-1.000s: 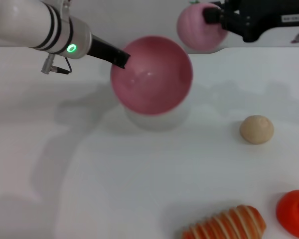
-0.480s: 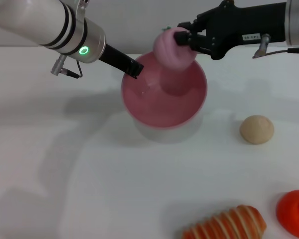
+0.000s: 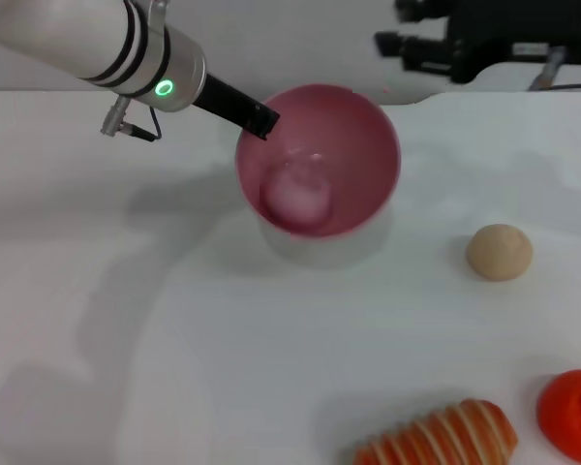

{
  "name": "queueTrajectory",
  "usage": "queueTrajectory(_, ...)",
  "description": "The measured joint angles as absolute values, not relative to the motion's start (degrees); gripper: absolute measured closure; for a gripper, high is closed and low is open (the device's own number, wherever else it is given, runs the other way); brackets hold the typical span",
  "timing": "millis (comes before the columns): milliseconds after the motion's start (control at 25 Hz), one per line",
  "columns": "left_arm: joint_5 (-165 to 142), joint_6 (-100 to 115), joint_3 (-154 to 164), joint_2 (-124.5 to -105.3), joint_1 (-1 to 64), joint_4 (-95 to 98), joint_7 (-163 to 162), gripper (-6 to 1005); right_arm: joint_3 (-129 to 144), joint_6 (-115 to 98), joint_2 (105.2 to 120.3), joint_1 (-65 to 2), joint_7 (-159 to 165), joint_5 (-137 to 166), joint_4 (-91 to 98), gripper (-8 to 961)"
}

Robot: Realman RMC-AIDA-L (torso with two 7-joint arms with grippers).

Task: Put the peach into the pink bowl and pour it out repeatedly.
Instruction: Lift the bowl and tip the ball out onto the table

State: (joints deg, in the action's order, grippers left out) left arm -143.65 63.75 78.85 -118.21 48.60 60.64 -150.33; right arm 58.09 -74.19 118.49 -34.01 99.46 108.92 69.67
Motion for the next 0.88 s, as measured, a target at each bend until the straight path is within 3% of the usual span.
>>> queueTrajectory(200,-141.83,54.99,82.67,-118.25,45.35,63.02,-147.26,965,53.05,-70.31,118.68,-28.29,85.07,93.79,64.1,515)
queueTrajectory(440,-131.27,37.83,94.79,-118.16,37.91,70.39,-136.2,964,51.52,-69.3,118.64,-23.59,53.18,63.55,45.49,515)
queueTrajectory(760,-125.64,15.39,109.64,-118.21,32.25,71.86,-126.27,964,48.85,-69.0,118.8,-20.86,43.96,48.97,35.56,515)
queueTrajectory(800,-125.72,2.02,117.94,-118.09,28.82,72.69,-121.28,965,48.76,-69.04,118.8,-20.67,43.78,48.43,35.2,515)
queueTrajectory(880,-126.04,-4.34,121.68,-118.04,27.02,72.89,-117.8,965,48.59,-69.05,118.78,-20.5,43.5,47.7,34.6,514)
